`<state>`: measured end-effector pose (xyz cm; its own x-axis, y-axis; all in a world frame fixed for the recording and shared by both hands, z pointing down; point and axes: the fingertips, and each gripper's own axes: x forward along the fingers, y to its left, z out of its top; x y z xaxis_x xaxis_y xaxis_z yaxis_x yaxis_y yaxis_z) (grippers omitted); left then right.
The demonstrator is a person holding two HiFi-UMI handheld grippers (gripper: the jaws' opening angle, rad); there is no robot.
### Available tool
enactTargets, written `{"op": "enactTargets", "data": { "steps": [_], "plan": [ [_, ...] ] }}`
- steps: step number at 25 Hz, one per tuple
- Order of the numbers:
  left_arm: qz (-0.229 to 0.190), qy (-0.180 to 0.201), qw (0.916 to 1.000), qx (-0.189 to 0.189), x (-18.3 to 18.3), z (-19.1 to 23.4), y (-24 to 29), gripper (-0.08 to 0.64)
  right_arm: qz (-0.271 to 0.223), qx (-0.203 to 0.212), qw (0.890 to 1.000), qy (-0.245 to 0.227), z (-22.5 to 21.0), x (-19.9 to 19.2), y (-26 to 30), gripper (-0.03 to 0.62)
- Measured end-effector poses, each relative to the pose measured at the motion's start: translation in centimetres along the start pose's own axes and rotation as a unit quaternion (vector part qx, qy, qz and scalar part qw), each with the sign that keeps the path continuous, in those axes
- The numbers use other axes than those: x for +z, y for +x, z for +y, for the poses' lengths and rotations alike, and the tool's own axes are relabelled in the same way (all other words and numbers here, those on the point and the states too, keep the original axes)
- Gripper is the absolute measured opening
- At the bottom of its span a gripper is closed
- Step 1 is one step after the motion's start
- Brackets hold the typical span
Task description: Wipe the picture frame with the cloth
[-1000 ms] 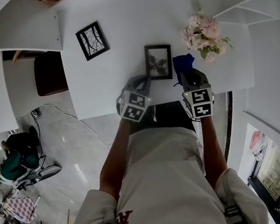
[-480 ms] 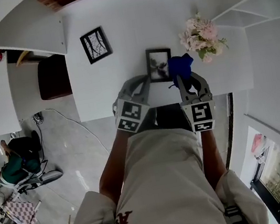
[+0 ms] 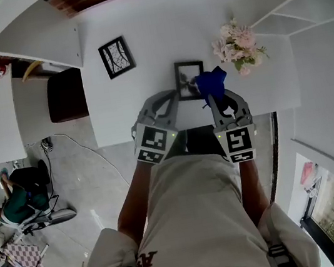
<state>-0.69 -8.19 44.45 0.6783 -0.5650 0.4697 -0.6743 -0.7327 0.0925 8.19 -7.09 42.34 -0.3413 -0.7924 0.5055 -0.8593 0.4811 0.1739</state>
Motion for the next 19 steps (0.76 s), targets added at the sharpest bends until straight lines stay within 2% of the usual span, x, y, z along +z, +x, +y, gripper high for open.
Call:
{"op": "enactTargets", "data": {
  "steps": [19],
  "plan": [
    [-0.011, 0.004, 0.9999, 0.002, 0.4, -0.1, -1.3, -0.001, -0.008, -0.017, 1.000, 0.017, 0.0, 0.9, -1.1, 0.029]
  ]
}}
